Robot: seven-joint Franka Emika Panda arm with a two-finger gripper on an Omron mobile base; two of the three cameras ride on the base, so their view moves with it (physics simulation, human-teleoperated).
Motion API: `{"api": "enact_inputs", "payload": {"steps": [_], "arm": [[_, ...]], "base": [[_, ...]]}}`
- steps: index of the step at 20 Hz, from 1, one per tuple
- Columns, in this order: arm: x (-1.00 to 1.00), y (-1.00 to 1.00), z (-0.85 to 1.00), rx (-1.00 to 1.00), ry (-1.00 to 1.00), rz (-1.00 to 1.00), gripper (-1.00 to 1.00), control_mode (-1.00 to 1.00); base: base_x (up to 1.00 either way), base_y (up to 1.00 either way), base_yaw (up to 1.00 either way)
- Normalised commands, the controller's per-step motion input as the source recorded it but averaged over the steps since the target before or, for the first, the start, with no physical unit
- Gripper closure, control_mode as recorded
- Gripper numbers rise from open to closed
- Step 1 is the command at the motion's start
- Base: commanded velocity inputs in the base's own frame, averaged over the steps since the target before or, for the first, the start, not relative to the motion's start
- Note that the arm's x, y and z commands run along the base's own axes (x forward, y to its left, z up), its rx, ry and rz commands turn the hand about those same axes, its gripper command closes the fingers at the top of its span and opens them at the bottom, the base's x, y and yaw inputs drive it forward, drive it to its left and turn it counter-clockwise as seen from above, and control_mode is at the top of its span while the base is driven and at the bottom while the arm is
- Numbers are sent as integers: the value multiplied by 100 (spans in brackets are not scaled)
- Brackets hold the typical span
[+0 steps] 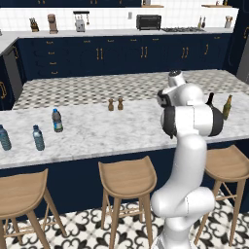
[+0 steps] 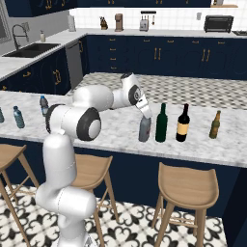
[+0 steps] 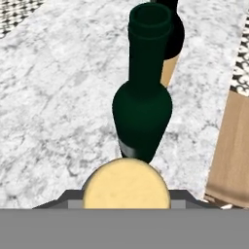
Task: Move the plastic bottles in the middle to the plastics group, and the glass bottles in the middle to the glass group.
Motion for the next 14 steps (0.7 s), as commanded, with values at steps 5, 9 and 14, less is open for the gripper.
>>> {"api": "enact_inputs", "payload": {"steps": [5,9,14], "arm": [[22,0,-2,-3,0,0,100,-100],[14,0,-3,-7,0,0,100,-100],[1,0,-26,-1,0,0,100,-100]], "base": [[0,0,0],[0,0,0],[0,0,0]]}}
